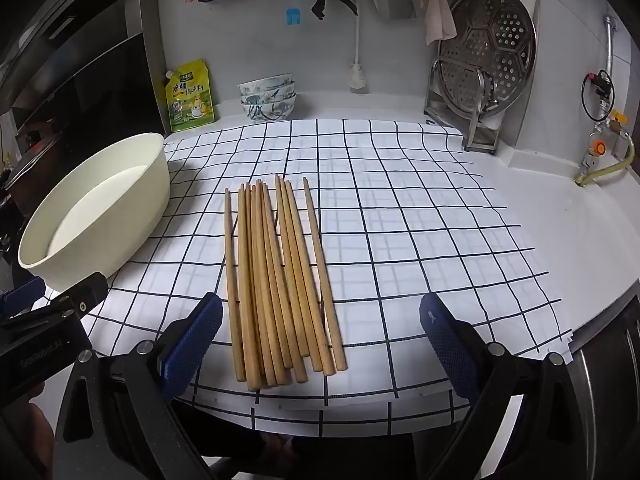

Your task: Organize utensils

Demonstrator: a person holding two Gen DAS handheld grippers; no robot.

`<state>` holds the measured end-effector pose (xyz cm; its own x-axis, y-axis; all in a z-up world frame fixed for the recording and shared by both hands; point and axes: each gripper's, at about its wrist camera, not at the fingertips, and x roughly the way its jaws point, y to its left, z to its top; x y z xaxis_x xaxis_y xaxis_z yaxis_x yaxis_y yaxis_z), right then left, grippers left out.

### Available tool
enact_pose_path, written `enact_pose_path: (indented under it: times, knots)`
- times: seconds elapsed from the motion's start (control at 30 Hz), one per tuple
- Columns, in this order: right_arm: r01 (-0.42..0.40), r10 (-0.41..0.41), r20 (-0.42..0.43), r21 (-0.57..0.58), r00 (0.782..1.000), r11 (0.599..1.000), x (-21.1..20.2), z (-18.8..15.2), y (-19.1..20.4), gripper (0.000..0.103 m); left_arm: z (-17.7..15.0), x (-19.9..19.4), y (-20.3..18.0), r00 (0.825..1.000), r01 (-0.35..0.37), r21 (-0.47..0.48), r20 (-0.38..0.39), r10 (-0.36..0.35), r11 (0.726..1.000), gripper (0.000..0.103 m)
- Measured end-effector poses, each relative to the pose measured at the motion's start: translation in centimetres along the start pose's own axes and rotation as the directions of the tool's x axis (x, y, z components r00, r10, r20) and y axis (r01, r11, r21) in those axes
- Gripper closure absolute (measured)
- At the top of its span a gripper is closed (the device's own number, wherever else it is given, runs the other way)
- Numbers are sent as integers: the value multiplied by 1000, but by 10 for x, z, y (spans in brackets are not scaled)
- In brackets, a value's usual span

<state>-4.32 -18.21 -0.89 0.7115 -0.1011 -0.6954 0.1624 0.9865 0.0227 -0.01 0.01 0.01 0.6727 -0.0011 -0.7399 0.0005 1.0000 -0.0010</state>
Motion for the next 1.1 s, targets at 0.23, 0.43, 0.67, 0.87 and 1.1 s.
enact_pose_path:
  times: [0.23,0.43,0.67,0.87,1.1]
  knots:
    - [4,-4,-2,0,1000,1000,-1,1,0,9,0,0,2,1000,-2,-1,-3,2,1000,6]
    - [5,-5,-1,6,1000,1000,-5,3,-2,9,0,0,1,1000,-8,0,3,8,1000,6]
    - [11,-11,7,3,1000,1000,-3,1,-1,9,0,-1,2,1000,-4,1,1,4,1000,6]
    - [10,-10,7,4,1000,1000,-3,0,-2,9,1,-2,1,1000,-2,2,2,2,1000,6]
    - [7,-7,3,3,1000,1000,-1,1,-1,9,1,-2,0,1000,-4,4,-1,4,1000,6]
